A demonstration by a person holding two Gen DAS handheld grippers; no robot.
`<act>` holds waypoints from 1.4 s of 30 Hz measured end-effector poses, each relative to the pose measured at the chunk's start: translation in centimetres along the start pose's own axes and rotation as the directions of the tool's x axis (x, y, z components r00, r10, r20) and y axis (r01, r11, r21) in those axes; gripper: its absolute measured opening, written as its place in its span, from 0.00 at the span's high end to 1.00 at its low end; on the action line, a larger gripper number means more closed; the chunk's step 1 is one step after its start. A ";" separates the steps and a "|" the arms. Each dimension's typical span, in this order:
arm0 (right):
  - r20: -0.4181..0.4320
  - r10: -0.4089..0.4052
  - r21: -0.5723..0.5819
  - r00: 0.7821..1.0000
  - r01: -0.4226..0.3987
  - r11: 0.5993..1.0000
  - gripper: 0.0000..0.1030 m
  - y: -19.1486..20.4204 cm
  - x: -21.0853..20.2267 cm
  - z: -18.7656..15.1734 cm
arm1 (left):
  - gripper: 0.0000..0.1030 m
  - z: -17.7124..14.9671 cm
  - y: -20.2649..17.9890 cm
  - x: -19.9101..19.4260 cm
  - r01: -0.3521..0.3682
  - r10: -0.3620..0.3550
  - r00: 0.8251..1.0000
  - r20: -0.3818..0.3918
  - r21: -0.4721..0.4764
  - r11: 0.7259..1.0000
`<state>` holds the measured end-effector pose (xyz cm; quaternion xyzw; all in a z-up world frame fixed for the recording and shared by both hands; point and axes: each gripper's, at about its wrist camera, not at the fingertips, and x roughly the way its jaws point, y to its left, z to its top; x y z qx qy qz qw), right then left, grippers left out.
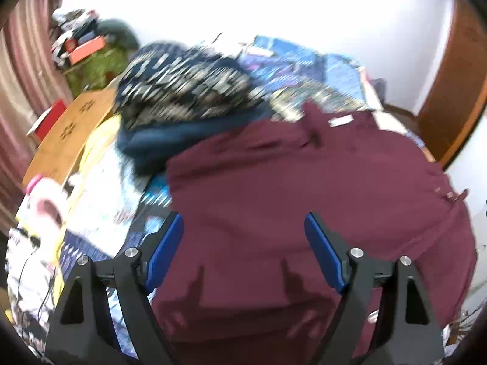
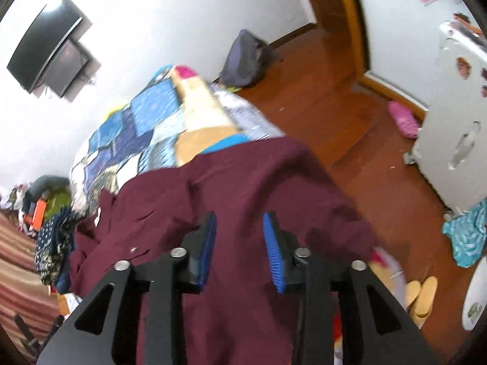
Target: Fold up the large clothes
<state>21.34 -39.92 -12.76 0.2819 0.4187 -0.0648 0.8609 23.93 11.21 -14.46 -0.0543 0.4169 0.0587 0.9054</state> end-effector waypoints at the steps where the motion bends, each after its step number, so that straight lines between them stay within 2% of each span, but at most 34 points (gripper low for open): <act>1: 0.016 -0.012 0.012 1.000 0.012 1.000 0.57 -0.8 -0.7 0.1 | 0.21 0.6 -0.9 -0.2 0.022 -0.022 1.000 0.016 0.009 1.000; 2: 0.035 -0.023 0.025 0.999 0.022 0.999 0.51 -1.6 -1.4 0.2 | 0.21 1.0 -1.5 -0.3 0.037 -0.037 0.999 0.026 0.015 0.999; 6: 0.048 -0.053 0.068 0.997 0.050 0.996 0.50 -3.5 -2.5 -0.2 | 0.21 2.5 -4.6 -0.3 0.111 -0.113 0.993 0.045 0.039 0.993; 13: -0.083 -0.013 0.171 0.997 0.027 0.985 0.50 -6.9 -0.3 -2.7 | 0.21 2.7 -9.7 1.9 0.193 -0.192 0.981 -0.017 0.085 0.978; 16: -0.142 0.005 0.215 0.990 0.025 0.976 0.50 -8.1 1.6 -4.0 | 0.21 2.0 -10.9 2.6 0.208 -0.204 0.978 -0.050 0.097 0.973; 19: -0.205 0.062 0.246 0.977 -0.010 0.969 0.48 -9.2 3.7 -4.5 | 0.21 1.4 -11.7 3.4 0.209 -0.201 0.976 -0.079 0.108 0.972; 23: -0.192 0.086 0.258 0.978 -0.035 0.965 0.46 -10.0 5.0 -3.3 | 0.21 0.7 -12.2 4.2 0.199 -0.188 0.977 -0.101 0.119 0.973; 28: -0.182 0.114 0.330 0.977 -0.049 0.943 0.46 -11.5 7.2 -2.4 | 0.21 0.1 -12.2 4.8 0.193 -0.179 0.976 -0.123 0.112 0.975; 31: -0.171 0.131 0.373 0.977 -0.059 0.926 0.50 -12.0 8.3 -2.3 | 0.21 -0.2 -12.1 5.1 0.196 -0.181 0.974 -0.135 0.104 0.975; 33: -0.158 0.112 0.388 0.981 -0.043 0.921 0.66 -11.9 8.5 -2.3 | 0.21 -0.3 -12.1 5.2 0.191 -0.176 0.975 -0.136 0.106 0.976; 34: -0.153 0.094 0.391 0.984 -0.027 0.920 0.70 -11.8 8.4 -2.3 | 0.21 -0.4 -12.0 5.2 0.187 -0.171 0.976 -0.135 0.110 0.976; 36: -0.139 0.079 0.383 0.987 -0.020 0.923 0.89 -11.4 7.9 -2.1 | 0.21 -0.4 -12.0 5.1 0.182 -0.167 0.977 -0.133 0.114 0.977; 39: -0.093 -0.013 0.270 0.996 0.037 0.962 0.91 -9.2 5.9 -1.2 | 0.21 -0.5 -11.6 4.8 0.185 -0.171 0.977 -0.126 0.110 0.976; 42: -0.012 -0.019 0.191 1.000 0.021 0.981 0.92 -7.0 3.1 -0.2 | 0.21 -0.5 -11.2 4.5 0.194 -0.182 0.976 -0.118 0.101 0.976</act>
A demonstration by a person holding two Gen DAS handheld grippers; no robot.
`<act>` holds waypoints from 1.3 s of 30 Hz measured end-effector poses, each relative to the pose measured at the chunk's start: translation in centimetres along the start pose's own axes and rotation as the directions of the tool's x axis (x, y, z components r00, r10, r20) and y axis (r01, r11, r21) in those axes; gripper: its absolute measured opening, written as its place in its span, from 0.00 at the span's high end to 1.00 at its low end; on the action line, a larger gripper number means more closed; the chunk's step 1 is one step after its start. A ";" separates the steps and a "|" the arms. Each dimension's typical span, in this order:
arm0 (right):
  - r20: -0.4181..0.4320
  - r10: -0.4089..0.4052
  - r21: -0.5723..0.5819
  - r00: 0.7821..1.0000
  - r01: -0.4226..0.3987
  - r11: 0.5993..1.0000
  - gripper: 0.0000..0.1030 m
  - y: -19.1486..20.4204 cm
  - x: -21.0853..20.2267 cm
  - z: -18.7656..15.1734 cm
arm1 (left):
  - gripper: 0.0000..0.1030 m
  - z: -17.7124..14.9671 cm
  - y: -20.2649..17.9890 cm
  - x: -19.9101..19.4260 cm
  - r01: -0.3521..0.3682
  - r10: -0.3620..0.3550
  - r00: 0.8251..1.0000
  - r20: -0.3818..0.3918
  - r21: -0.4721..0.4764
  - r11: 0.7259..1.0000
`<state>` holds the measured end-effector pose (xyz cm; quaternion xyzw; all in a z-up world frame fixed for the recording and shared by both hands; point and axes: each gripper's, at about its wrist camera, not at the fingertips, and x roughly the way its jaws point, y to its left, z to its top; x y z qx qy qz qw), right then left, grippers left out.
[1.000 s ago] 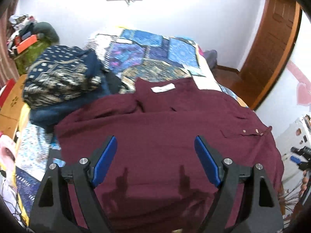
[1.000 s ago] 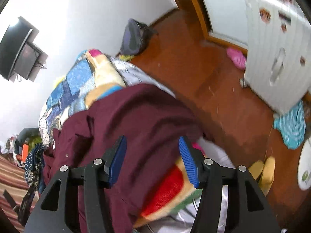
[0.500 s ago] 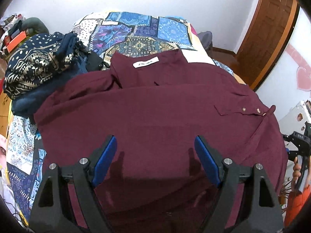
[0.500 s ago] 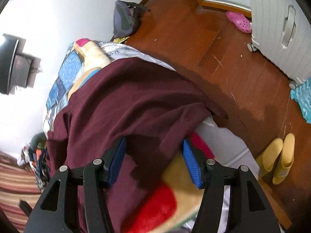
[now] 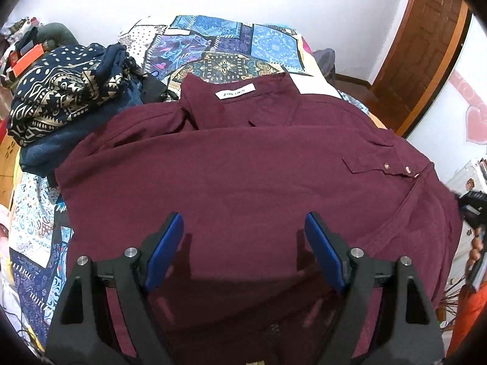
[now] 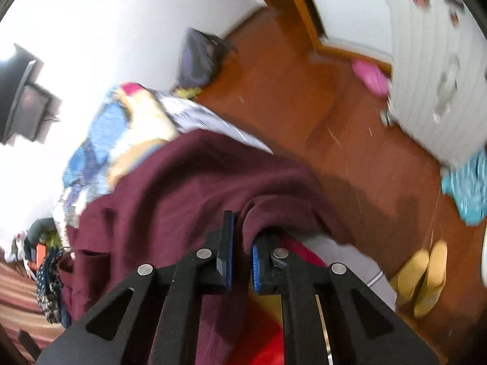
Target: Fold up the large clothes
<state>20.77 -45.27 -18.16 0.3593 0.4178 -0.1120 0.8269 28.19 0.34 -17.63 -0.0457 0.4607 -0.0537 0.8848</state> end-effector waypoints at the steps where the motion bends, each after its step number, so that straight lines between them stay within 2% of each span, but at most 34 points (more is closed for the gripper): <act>1: 0.031 0.016 -0.031 0.999 -0.015 0.999 0.92 1.1 -1.5 0.2 | 0.21 0.0 0.2 -0.2 0.004 -0.004 1.000 0.005 -0.005 1.000; 6: 0.107 0.100 -0.130 0.989 -0.085 0.988 0.92 5.6 -5.8 0.4 | 0.21 0.0 0.6 -0.9 0.017 -0.017 1.000 0.023 -0.014 1.000; 10: 0.154 0.196 -0.258 0.969 -0.152 0.954 0.92 10.4 -8.4 -0.8 | 0.21 -0.2 1.0 -1.5 0.023 -0.023 0.999 0.035 -0.012 1.000; 13: 0.138 0.247 -0.362 0.959 -0.183 0.914 0.92 13.8 -8.8 -2.1 | 0.21 -0.4 1.3 -2.0 0.026 -0.025 0.999 0.043 -0.014 1.000; 16: 0.086 0.258 -0.435 0.962 -0.197 0.879 0.92 16.1 -7.8 -4.1 | 0.21 -0.6 1.6 -2.4 0.027 -0.027 0.998 0.048 -0.015 1.000; 19: 0.023 0.241 -0.476 0.970 -0.201 0.856 0.92 17.0 -5.7 -6.0 | 0.21 -0.9 1.9 -2.6 0.027 -0.026 0.998 0.049 -0.014 1.000; 25: -0.109 0.150 -0.522 0.983 -0.185 0.833 0.92 17.8 -1.7 -10.0 | 0.21 -1.4 2.3 -2.8 0.037 -0.036 0.999 0.039 -0.023 0.999; 28: -0.141 0.092 -0.559 0.986 -0.156 0.815 0.88 17.7 -0.7 -11.4 | 0.21 -1.6 2.0 -2.6 0.042 -0.041 0.999 0.029 -0.019 0.999; 32: -0.148 0.059 -0.576 0.987 -0.134 0.806 0.87 17.4 -1.4 -11.8 | 0.21 -1.8 1.3 -2.6 0.032 -0.032 0.999 0.026 0.006 0.999; 34: -0.163 0.061 -0.580 0.985 -0.146 0.802 0.81 17.2 -2.1 -11.5 | 0.21 -1.7 0.8 -2.6 0.027 -0.027 0.999 0.030 0.023 0.999; 36: -0.166 0.073 -0.568 0.983 -0.156 0.808 0.66 16.7 -2.8 -11.1 | 0.21 -1.6 0.3 -2.7 0.023 -0.024 0.999 0.034 0.040 0.999; 39: -0.108 0.089 -0.537 0.990 -0.133 0.833 0.47 15.9 -4.2 -10.2 | 0.21 -1.6 -0.5 -2.9 0.013 -0.015 0.999 0.043 0.064 0.998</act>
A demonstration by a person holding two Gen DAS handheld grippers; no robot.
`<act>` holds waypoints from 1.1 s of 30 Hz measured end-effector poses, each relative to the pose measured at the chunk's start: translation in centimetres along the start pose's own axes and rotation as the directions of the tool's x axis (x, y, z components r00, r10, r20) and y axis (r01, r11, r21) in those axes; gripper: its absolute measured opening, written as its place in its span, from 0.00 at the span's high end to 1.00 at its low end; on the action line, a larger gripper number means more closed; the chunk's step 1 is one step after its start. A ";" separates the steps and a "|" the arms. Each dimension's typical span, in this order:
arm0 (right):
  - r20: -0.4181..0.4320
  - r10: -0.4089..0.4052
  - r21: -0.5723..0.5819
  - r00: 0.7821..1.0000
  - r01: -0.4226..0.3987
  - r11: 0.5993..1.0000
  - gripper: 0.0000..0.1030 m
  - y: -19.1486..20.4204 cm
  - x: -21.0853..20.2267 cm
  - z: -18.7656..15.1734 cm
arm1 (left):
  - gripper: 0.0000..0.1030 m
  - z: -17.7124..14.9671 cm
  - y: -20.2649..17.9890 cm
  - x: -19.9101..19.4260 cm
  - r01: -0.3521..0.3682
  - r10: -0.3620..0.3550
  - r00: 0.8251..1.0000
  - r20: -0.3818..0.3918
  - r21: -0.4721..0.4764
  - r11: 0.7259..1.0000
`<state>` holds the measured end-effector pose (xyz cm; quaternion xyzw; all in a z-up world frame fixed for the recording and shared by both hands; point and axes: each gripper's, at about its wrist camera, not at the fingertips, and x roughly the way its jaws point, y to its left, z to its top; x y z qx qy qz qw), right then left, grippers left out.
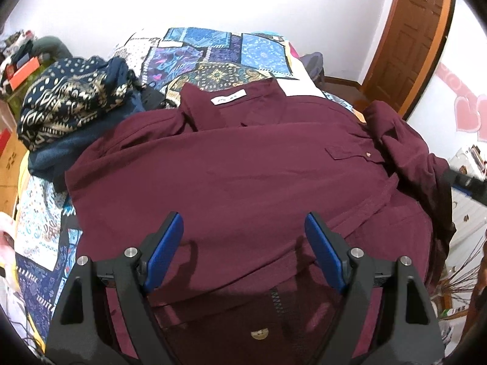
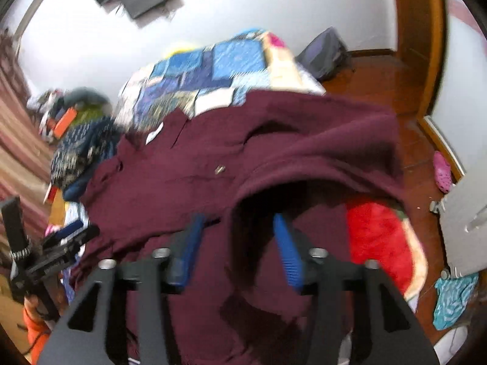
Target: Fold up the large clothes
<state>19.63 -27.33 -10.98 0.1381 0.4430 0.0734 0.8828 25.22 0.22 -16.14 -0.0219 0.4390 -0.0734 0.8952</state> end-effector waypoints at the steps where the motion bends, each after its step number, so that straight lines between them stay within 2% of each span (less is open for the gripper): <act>1: 0.028 -0.012 0.024 1.000 0.011 1.000 0.45 -0.5 -0.6 0.2 | 0.21 0.0 -0.3 -0.1 -0.007 0.007 1.000 0.005 0.012 1.000; 5: 0.101 -0.013 0.152 0.995 -0.003 0.988 0.36 -3.3 -2.2 1.0 | 0.21 0.2 -1.3 -0.2 -0.017 0.017 1.000 0.013 0.040 0.999; 9: 0.126 -0.013 0.318 0.992 -0.028 0.948 0.34 -6.9 -1.9 1.5 | 0.21 0.6 -1.8 0.1 -0.014 0.013 1.000 0.011 0.042 0.999; 13: 0.107 -0.003 0.463 0.994 -0.048 0.885 0.34 -10.4 0.1 0.9 | 0.21 0.8 -2.1 0.5 -0.023 0.023 1.000 0.002 0.044 0.999; 17: 0.068 0.054 0.591 0.996 -0.084 0.802 0.34 -13.5 3.2 -0.1 | 0.21 1.0 -2.3 1.1 -0.032 0.032 0.999 -0.012 0.040 0.999; 21: 0.043 0.097 0.669 0.994 -0.101 0.737 0.34 -16.0 5.5 -0.8 | 0.21 1.1 -2.3 1.7 -0.037 0.038 0.999 -0.026 0.033 0.999; 24: 0.045 0.107 0.684 0.993 -0.109 0.722 0.34 -16.8 6.7 -0.5 | 0.21 1.0 -2.2 2.1 -0.044 0.045 0.998 -0.036 0.028 0.999; 28: 0.043 0.084 0.669 0.996 -0.091 0.738 0.35 -16.9 7.6 0.7 | 0.21 0.9 -1.8 2.2 -0.046 0.047 0.998 -0.040 0.014 0.999; 29: 0.032 0.080 0.669 0.996 -0.081 0.739 0.40 -17.0 8.0 0.9 | 0.21 0.9 -1.7 2.2 -0.048 0.048 0.998 -0.039 0.012 0.999; 30: 0.012 0.070 0.662 0.997 -0.060 0.747 0.51 -17.1 8.2 1.1 | 0.21 0.9 -1.7 2.2 -0.049 0.050 0.998 -0.038 0.011 0.999; 31: -0.009 0.053 0.652 0.999 -0.034 0.758 0.58 -17.1 8.3 1.2 | 0.21 0.9 -1.6 2.2 -0.051 0.051 0.998 -0.037 0.009 0.999; 33: -0.044 0.012 0.628 0.999 0.018 0.778 0.80 -17.2 8.3 1.5 | 0.21 0.8 -1.3 2.0 -0.051 0.052 0.998 -0.034 0.006 0.999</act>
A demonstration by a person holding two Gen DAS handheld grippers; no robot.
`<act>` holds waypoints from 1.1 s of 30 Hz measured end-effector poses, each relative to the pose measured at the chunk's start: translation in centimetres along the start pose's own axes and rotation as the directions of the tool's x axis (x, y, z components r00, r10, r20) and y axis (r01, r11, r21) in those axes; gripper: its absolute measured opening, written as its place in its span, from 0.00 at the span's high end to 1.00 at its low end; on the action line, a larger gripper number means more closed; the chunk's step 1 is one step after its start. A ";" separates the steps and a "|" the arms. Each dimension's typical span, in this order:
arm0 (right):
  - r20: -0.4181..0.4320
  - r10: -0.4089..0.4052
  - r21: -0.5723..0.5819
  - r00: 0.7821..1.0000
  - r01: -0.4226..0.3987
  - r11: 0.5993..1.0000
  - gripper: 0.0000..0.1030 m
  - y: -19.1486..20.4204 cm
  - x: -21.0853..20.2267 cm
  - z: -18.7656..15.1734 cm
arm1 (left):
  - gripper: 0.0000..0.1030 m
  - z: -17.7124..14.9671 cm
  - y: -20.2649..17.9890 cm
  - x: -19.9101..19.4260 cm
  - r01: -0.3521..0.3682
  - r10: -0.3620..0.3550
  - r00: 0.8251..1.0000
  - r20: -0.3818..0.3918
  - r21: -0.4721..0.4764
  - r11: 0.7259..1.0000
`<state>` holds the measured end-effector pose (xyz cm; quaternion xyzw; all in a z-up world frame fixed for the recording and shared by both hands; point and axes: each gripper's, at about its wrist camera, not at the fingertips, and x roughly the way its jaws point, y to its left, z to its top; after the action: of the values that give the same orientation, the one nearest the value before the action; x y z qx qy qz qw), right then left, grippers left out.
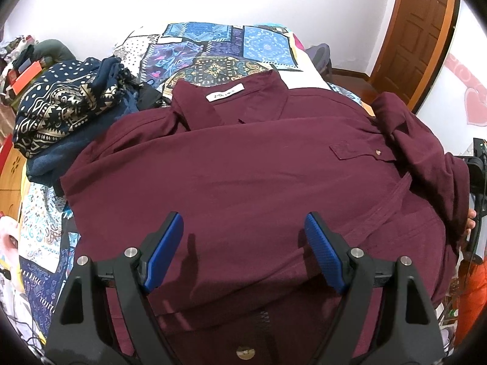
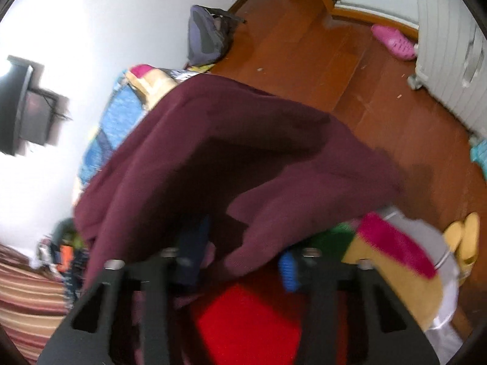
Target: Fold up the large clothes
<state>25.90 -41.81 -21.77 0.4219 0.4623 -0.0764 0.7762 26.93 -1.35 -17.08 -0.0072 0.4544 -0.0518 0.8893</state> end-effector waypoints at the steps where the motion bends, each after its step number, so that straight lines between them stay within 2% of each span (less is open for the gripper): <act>1: 0.010 -0.005 -0.019 1.000 0.005 1.000 0.84 0.1 -0.5 -0.1 | 0.21 0.0 0.1 -0.1 0.000 0.000 1.000 0.002 -0.002 1.000; 3: 0.027 -0.001 -0.048 1.000 0.002 0.999 0.91 0.4 -1.6 -0.2 | 0.21 -0.1 0.6 -0.4 0.000 0.000 1.000 0.010 -0.008 1.000; 9: 0.164 0.046 -0.181 0.985 -0.016 0.983 0.94 4.7 -7.2 -1.3 | 0.21 -0.2 1.8 -1.4 0.019 -0.017 0.999 0.038 -0.038 0.999; 12: 0.223 0.109 -0.323 0.969 -0.032 0.946 0.94 9.2 -10.8 -3.2 | 0.21 -0.2 2.4 -2.2 0.031 -0.028 0.998 0.063 -0.052 0.998; 15: 0.240 0.201 -0.470 0.950 -0.067 0.880 0.94 14.5 -13.7 -5.7 | 0.21 -0.2 2.9 -3.2 0.044 -0.038 0.995 0.089 -0.063 0.997; 19: 0.180 0.301 -0.602 0.936 -0.138 0.787 0.94 20.4 -14.8 -9.1 | 0.21 -0.5 4.2 -4.8 0.048 -0.037 0.991 0.131 -0.084 0.995; 23: 0.089 0.321 -0.693 0.943 -0.173 0.700 0.94 24.6 -12.4 -12.4 | 0.21 -1.4 6.0 -6.7 0.029 -0.011 0.987 0.163 -0.105 0.994; 28: -0.059 0.215 -0.748 0.975 -0.186 0.638 0.94 26.7 -5.4 -16.9 | 0.21 -2.7 8.2 -7.9 -0.028 0.049 0.984 0.173 -0.122 0.992; 33: -0.169 0.051 -0.787 0.984 -0.165 0.595 0.94 25.4 0.6 -20.5 | 0.21 -4.1 10.5 -8.3 -0.056 0.083 0.984 0.156 -0.174 0.983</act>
<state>25.82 -10.67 -11.85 0.0625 0.4702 0.2122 0.8544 19.72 10.09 -13.44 -0.0708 0.3831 0.0188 0.9208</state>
